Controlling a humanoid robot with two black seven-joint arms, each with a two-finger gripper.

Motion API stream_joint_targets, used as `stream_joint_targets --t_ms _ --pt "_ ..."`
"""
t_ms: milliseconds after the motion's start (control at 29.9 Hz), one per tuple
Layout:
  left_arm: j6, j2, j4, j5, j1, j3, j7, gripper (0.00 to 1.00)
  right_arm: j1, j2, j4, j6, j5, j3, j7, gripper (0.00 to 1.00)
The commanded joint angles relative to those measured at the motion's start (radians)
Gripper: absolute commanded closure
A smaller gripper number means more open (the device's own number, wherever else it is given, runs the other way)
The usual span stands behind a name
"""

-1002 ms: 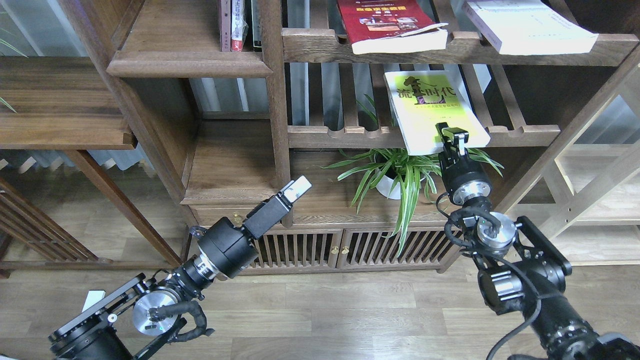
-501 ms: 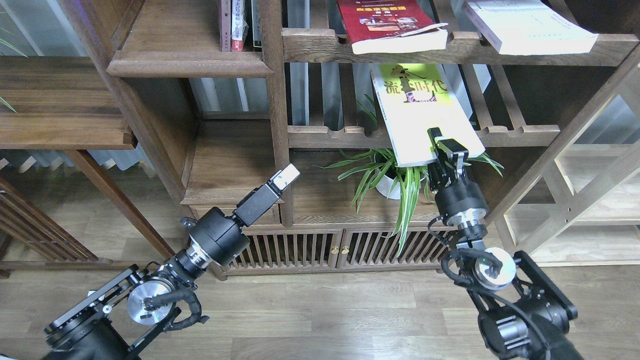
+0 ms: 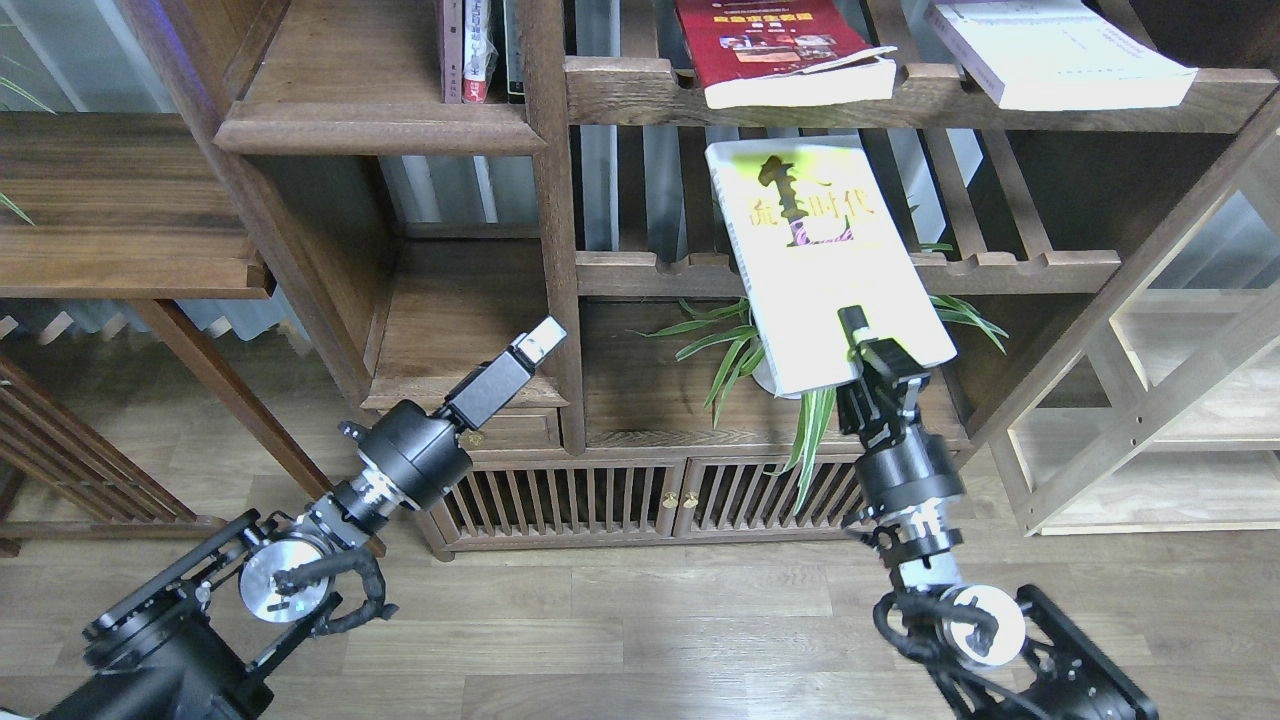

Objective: Organize books on shelf
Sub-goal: 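Pull the book off the shelf toward the left gripper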

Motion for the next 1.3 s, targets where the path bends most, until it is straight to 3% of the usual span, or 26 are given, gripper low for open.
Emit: stream_joint_targets --t_ms 0,368,434,601,668,1270 --pt "0.000 -0.007 0.028 -0.001 -0.026 0.000 -0.001 0.00 -0.028 0.000 0.006 0.000 -0.002 -0.051 0.000 0.97" --pt "0.000 0.002 0.054 -0.075 -0.036 0.046 0.013 0.00 -0.028 0.052 0.008 0.000 -0.069 -0.132 -0.008 0.97" --pt "0.000 0.002 0.057 -0.104 -0.038 0.060 0.036 0.00 -0.028 0.074 0.009 0.000 -0.085 -0.140 -0.009 0.97" --pt "0.000 0.005 0.060 -0.213 -0.036 0.069 0.159 0.01 -0.030 0.086 0.009 0.000 -0.114 -0.178 -0.011 0.96" --pt "0.000 0.005 0.063 -0.240 -0.033 0.081 0.177 0.01 -0.031 0.086 0.009 0.000 -0.123 -0.181 -0.011 0.96" --pt "0.000 0.020 0.056 -0.312 -0.030 0.107 0.183 0.01 -0.037 0.083 0.005 0.000 -0.188 -0.253 -0.014 0.96"
